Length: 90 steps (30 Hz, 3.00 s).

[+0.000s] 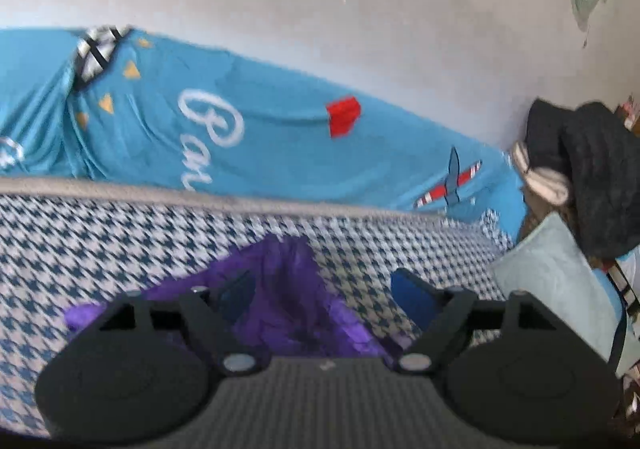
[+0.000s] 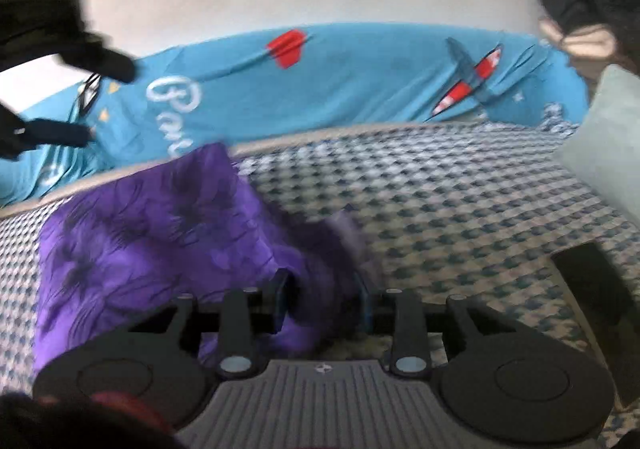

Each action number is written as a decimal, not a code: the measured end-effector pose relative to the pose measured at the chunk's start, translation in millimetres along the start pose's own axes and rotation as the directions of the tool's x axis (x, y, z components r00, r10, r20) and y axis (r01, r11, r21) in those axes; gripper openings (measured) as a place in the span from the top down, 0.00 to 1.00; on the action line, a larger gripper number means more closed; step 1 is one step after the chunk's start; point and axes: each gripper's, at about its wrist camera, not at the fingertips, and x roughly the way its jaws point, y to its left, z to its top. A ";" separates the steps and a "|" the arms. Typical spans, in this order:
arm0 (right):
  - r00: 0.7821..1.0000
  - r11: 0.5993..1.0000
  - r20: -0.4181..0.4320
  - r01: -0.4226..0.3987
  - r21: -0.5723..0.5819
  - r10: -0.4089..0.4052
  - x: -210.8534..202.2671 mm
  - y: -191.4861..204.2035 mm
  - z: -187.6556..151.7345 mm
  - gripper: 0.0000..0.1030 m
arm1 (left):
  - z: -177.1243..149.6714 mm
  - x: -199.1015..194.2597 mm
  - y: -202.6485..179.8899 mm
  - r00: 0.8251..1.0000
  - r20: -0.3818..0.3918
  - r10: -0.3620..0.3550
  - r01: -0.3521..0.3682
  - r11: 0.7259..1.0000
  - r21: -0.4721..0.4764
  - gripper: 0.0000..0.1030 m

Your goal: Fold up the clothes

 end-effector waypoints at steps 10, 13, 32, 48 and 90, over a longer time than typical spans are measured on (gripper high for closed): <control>0.984 0.989 0.100 -0.142 -0.035 0.144 -21.6 -4.7 21.5 0.69 | -5.5 -38.2 74.7 0.984 -0.010 0.176 -0.176 0.980 -0.089 0.23; 0.965 0.965 0.072 -0.247 -0.087 0.253 -28.4 7.6 18.5 0.69 | -19.3 -39.8 98.8 0.978 -0.037 0.207 -0.210 0.969 -0.131 0.23; 0.788 0.722 -0.167 -0.612 -0.321 0.593 -48.0 87.9 -36.6 0.69 | -48.5 1.1 138.5 0.949 -0.103 0.297 -0.310 0.939 -0.148 0.23; 0.795 0.667 -0.295 -0.606 -0.434 0.531 -38.1 107.3 -68.9 0.67 | -48.7 28.8 152.9 0.922 -0.121 0.367 -0.381 0.916 -0.126 0.18; 0.977 0.977 -0.030 -0.214 -0.015 0.213 23.9 -5.1 -1.7 0.70 | -76.3 15.8 100.2 0.915 -0.129 0.381 -0.376 0.924 0.062 0.03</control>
